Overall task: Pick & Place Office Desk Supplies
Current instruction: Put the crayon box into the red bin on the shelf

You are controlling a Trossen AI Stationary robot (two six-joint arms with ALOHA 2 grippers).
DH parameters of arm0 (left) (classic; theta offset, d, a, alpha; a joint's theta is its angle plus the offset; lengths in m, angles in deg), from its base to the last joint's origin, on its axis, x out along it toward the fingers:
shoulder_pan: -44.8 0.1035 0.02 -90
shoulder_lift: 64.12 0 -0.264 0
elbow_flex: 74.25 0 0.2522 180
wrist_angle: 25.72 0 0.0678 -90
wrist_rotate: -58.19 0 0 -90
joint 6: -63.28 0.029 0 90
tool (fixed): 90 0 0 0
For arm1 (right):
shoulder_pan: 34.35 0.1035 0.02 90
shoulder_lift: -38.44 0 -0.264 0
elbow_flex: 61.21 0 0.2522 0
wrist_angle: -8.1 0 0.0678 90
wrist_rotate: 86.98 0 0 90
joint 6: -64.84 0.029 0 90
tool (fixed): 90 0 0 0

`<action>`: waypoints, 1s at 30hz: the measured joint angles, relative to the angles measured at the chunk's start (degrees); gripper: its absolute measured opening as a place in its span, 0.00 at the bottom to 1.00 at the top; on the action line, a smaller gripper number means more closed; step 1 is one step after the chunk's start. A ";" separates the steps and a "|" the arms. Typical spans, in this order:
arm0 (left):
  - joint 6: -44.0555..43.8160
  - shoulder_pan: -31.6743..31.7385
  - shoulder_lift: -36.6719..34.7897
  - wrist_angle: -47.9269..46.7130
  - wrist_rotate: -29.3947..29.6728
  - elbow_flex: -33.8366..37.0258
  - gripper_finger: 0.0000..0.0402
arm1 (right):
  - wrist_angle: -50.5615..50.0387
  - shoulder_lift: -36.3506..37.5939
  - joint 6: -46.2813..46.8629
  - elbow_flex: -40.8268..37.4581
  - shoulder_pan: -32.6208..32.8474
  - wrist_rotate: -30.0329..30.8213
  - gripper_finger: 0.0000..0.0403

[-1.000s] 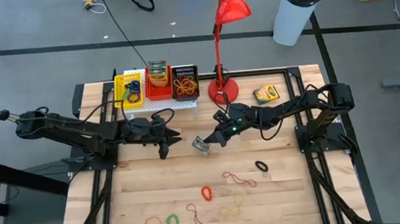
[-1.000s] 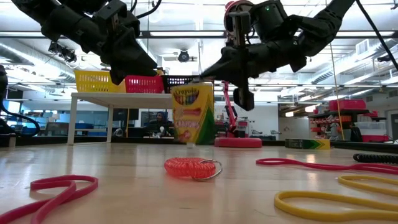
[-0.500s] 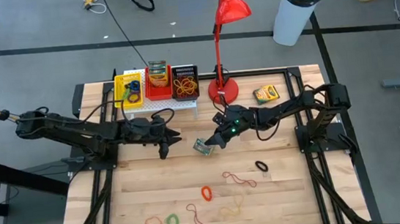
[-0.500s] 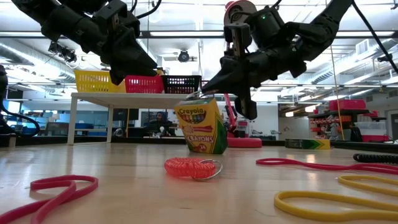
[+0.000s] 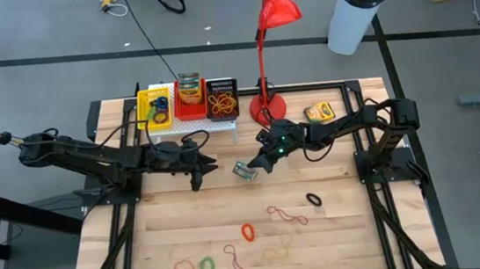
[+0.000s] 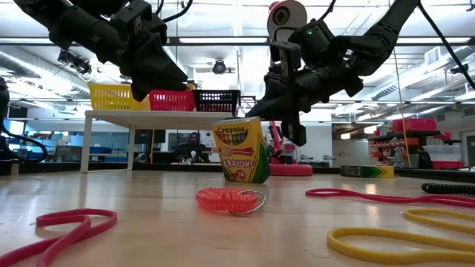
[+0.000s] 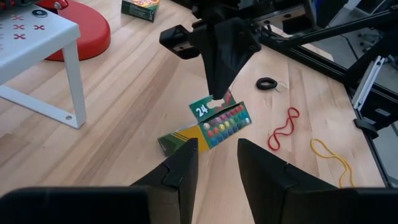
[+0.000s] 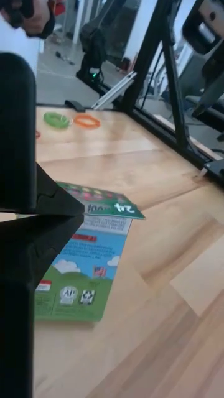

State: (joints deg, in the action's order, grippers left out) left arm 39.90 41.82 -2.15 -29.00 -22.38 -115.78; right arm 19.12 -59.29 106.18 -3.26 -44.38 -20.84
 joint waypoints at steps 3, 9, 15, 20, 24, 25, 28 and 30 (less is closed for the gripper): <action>0.00 0.00 0.00 -0.01 0.00 0.00 0.30 | -0.71 0.02 -1.99 0.00 -0.30 -0.07 0.01; 0.00 0.00 0.00 0.00 0.17 0.00 0.30 | -0.97 0.02 -4.63 0.00 -1.57 -0.09 0.01; -0.22 0.02 0.00 0.00 0.64 0.00 0.30 | -1.73 0.79 -7.46 0.00 -3.65 0.32 0.01; -0.22 0.02 0.00 0.01 0.64 0.00 0.30 | -3.67 1.16 -10.45 0.00 -4.04 1.50 0.01; -0.20 0.03 0.00 0.00 1.01 0.00 0.30 | -5.65 1.16 -12.88 0.02 -3.87 3.02 0.01; -0.22 0.04 0.00 -0.02 1.03 0.00 0.30 | -5.82 1.16 -13.04 0.02 -3.88 3.62 0.02; -0.20 0.02 0.00 0.00 1.03 0.00 0.30 | -5.82 1.16 -13.30 0.02 -3.90 3.92 0.05; -0.20 0.04 0.00 0.00 1.03 0.00 0.30 | -5.80 1.16 -13.90 0.02 -3.88 4.13 0.10</action>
State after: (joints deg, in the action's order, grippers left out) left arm 39.70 41.86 -2.15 -29.01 -21.35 -115.78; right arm 13.32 -58.13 92.28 -3.24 -48.26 -16.71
